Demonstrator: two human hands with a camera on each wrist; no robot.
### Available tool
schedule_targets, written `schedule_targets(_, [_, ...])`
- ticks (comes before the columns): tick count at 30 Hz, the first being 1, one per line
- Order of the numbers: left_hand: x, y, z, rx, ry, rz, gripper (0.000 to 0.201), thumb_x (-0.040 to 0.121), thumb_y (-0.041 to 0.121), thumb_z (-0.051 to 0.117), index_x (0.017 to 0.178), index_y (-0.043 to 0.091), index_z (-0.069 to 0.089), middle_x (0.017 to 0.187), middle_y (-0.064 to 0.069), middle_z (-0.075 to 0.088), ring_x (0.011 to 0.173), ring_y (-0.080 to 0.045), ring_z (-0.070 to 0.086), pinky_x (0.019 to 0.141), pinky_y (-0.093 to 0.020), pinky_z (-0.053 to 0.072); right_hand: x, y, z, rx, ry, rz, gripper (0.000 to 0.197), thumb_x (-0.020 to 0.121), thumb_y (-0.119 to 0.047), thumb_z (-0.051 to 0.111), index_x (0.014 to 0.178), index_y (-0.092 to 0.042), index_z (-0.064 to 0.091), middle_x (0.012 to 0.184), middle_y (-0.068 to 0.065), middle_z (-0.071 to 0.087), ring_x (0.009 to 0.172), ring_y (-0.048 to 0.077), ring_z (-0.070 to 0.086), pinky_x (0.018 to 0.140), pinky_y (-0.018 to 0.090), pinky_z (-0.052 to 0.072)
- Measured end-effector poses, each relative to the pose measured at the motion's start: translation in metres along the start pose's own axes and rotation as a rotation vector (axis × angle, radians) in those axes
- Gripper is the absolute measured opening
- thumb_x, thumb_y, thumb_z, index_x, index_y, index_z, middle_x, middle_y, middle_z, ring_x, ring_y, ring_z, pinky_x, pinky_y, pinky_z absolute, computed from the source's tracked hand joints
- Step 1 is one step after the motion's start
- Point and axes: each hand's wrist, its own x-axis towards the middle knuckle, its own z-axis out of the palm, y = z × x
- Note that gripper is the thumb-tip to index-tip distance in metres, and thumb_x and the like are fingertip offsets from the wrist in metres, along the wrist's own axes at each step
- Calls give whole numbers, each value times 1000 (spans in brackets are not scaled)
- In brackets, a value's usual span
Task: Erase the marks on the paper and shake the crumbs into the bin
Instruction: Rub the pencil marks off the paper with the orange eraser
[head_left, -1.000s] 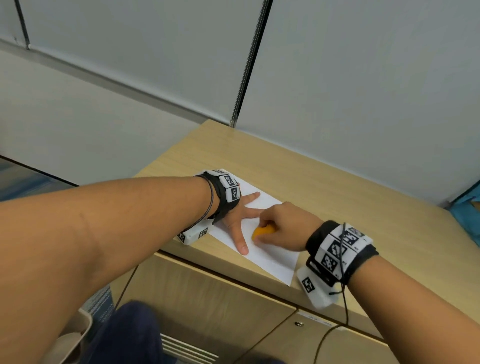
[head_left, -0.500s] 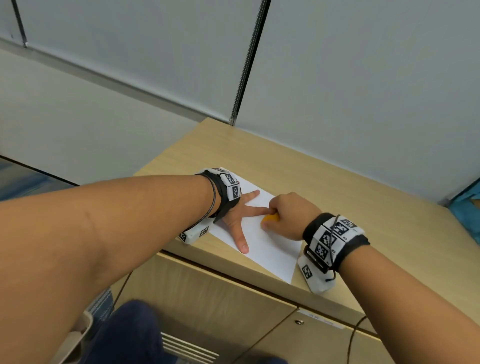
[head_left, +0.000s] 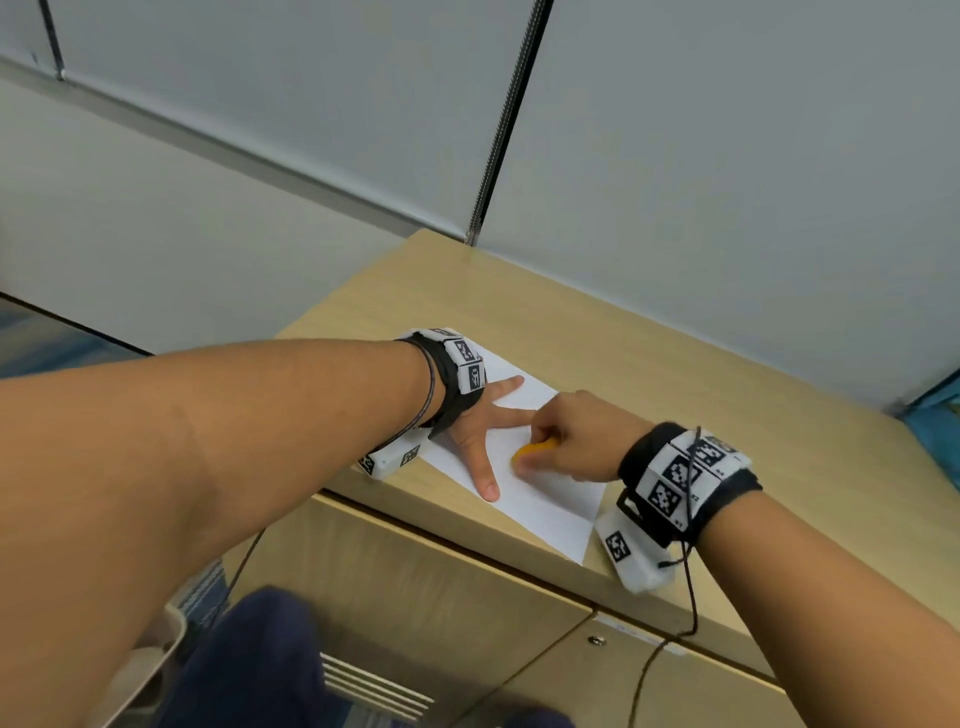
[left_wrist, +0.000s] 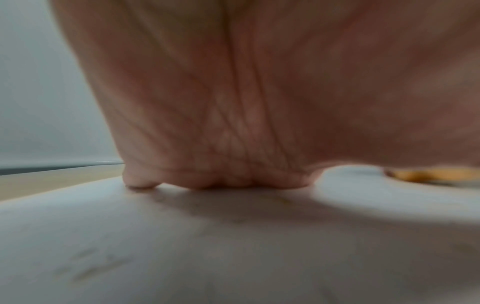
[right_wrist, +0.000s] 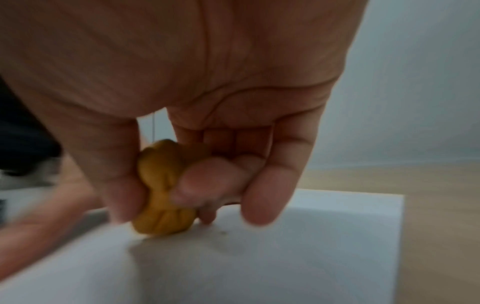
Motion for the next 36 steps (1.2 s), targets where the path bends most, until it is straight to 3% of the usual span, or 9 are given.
schedule_targets(4, [-4,3,-1,-8,9,5,120,68,75,70,145,56,-20,157,2,-37,148,-43,-13,115,-63,5,12,-2,-1,-104,96,70,27,85,-43,66,73,-18,61,75,1,64,74,23,64,56,30,44])
schedule_targets(8, [-4,-1,-2,-6,-10,1,118,63,81,67,144,60,-16,156,4,-39,148,-43,-12,115,-63,10,-4,-16,4,-26,-22,-82,28,83,-46,72,79,-19,68,74,-3,65,68,15,59,66,35,52])
schedule_targets(11, [-5,1,0,-12,12,-6,120,66,78,68,146,56,-19,157,3,-37,148,-44,-11,115,-62,8,-4,2,-1,-41,3,-7,27,82,-49,74,73,-26,64,74,-7,64,68,11,57,65,30,49])
schedule_targets(14, [-5,3,0,-18,23,-10,121,66,78,69,146,55,-19,158,1,-36,148,-45,-11,115,-62,8,-6,5,5,10,102,32,28,81,-42,74,76,-15,69,77,3,69,72,20,64,66,36,53])
schedule_targets(18, [-2,1,0,3,16,-18,122,65,80,67,145,55,-21,157,2,-37,148,-45,-11,115,-63,8,-19,-4,7,64,-26,-32,28,80,-44,79,81,-17,72,69,-4,66,60,12,64,66,34,56])
schedule_targets(23, [4,0,3,-25,3,-42,127,55,85,68,142,62,-21,156,5,-38,147,-45,-14,113,-66,5,-12,10,5,77,124,129,36,78,-41,75,79,-5,71,77,11,71,76,30,70,62,39,57])
schedule_targets(27, [1,2,0,4,-1,-41,126,59,84,68,142,58,-23,156,5,-38,148,-44,-12,114,-65,9,-18,-7,16,-12,56,-6,38,78,-45,70,75,-7,71,73,11,71,71,27,67,64,41,57])
schedule_targets(32, [2,2,3,-30,12,-55,128,55,85,69,143,61,-21,157,4,-38,148,-45,-14,114,-65,5,-14,4,5,25,90,136,39,78,-44,74,74,-5,70,72,11,70,63,24,63,59,35,53])
schedule_targets(36, [0,3,0,0,10,-55,126,58,86,66,142,58,-23,157,4,-38,148,-45,-11,113,-66,9,-16,-14,13,-3,48,64,41,80,-43,71,62,-7,63,55,5,55,51,20,50,51,30,42])
